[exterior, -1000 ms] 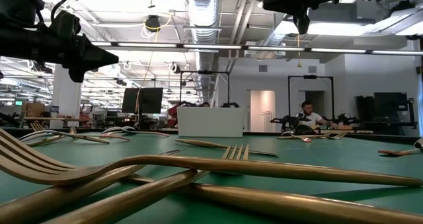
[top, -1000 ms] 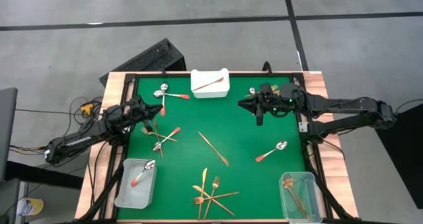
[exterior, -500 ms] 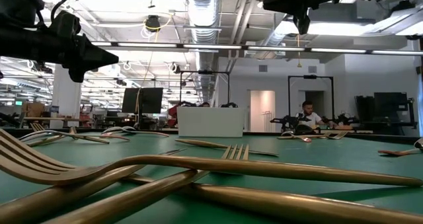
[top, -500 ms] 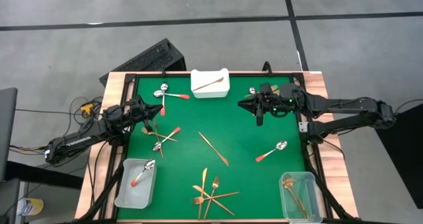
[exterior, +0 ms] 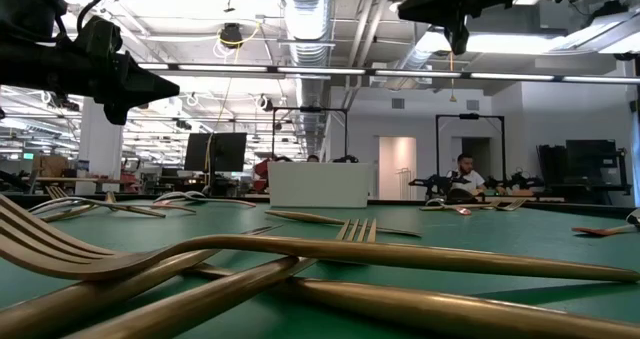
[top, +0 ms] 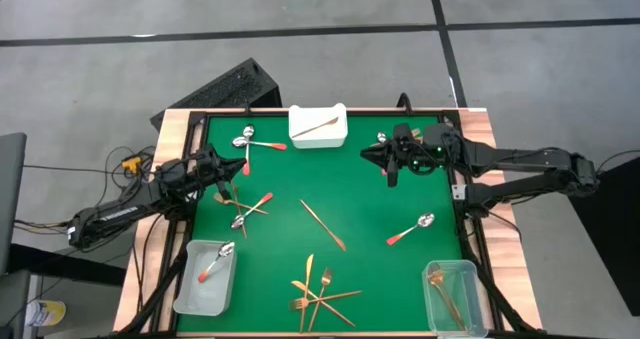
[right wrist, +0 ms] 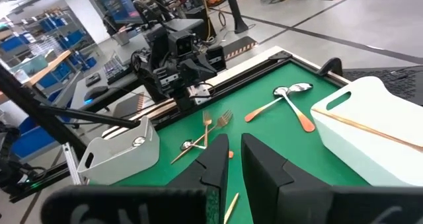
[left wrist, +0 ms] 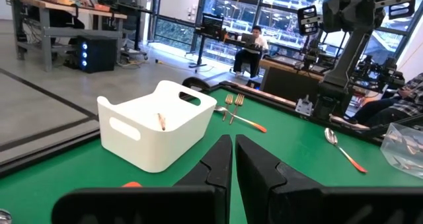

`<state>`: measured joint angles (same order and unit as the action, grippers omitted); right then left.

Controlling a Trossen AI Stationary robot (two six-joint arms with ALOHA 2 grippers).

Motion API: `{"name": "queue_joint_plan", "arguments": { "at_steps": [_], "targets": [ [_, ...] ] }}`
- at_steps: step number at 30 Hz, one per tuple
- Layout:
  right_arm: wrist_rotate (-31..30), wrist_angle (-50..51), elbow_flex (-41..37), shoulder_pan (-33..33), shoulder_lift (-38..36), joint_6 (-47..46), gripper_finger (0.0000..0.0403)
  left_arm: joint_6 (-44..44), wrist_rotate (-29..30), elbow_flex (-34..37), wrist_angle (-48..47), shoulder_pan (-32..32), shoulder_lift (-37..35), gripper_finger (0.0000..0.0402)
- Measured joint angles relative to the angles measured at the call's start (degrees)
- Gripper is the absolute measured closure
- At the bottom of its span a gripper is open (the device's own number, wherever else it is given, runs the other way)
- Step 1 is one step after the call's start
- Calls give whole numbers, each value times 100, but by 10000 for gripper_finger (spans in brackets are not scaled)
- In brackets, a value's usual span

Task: Sort silverware by color (type)
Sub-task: Put the gold fork into the transparent bin

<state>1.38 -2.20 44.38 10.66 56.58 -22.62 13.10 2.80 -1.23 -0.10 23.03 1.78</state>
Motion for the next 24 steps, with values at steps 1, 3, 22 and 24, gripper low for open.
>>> {"name": "queue_joint_plan", "arguments": {
  "at_steps": [1, 3, 22, 24],
  "targets": [
    [-3, 0, 0, 1, 0, -2, 338, 0, 1, 0, 0, 0, 0, 393],
    [-59, 6, 0, -1, 0, 1, 338, 0, 1, 0, 0, 0, 0, 393],
    [-2004, 3875, 0, 903, 0, -2390, 334, 0, 1, 0, 0, 0, 0, 393],
    [-1726, 3964, 0, 1179, -2, -2343, 330, 0, 1, 0, 0, 0, -2, 393]
  ]
}}
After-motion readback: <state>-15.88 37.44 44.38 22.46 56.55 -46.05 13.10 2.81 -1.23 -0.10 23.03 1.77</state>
